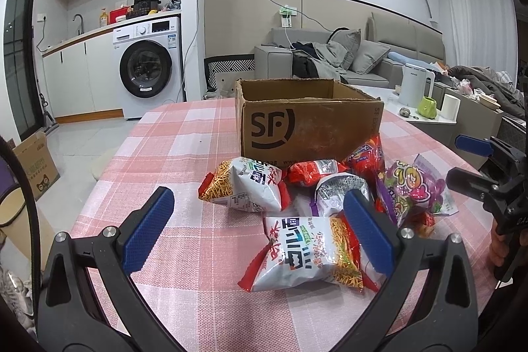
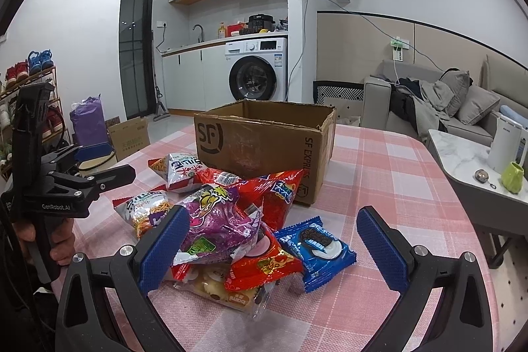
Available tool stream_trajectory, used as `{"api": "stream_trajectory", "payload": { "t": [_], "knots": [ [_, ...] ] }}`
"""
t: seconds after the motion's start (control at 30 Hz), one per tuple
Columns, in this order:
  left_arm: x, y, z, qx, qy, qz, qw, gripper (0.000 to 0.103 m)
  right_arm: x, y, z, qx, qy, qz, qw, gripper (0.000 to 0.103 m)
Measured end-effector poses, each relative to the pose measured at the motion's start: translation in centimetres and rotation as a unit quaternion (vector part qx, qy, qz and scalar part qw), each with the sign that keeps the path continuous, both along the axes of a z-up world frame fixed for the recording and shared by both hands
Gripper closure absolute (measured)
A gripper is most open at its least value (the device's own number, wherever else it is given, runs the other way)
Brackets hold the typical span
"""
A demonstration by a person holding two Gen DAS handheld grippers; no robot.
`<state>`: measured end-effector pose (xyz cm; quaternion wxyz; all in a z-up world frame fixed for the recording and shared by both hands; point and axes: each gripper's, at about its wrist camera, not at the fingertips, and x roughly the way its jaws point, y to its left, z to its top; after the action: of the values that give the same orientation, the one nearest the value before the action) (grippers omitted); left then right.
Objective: Organize snacks
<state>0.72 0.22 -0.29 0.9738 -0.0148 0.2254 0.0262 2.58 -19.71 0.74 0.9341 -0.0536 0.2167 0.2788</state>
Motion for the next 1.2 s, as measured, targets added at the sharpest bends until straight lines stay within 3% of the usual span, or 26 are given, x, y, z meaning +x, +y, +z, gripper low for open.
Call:
{"api": "stream_trajectory", "payload": {
  "t": [0.47,0.8,1.2],
  "knots": [
    [0.3,0.1,-0.2,-0.005,0.012,-0.008,0.9999,0.001,0.0,0.2,-0.3,-0.013,0.010,0.020,1.000,0.000],
    [1.6,-0.6,-0.3,-0.008,0.022,-0.019,0.9995,0.001,0.6,1.4,0.2,-0.003,0.049,0.051,0.998,0.000],
    [1.8,-0.9,-0.9,-0.005,0.043,-0.030,0.9986,0.001,2.0,4.2,-1.2,-0.040,0.083,0.074,0.993,0.003]
  ]
}}
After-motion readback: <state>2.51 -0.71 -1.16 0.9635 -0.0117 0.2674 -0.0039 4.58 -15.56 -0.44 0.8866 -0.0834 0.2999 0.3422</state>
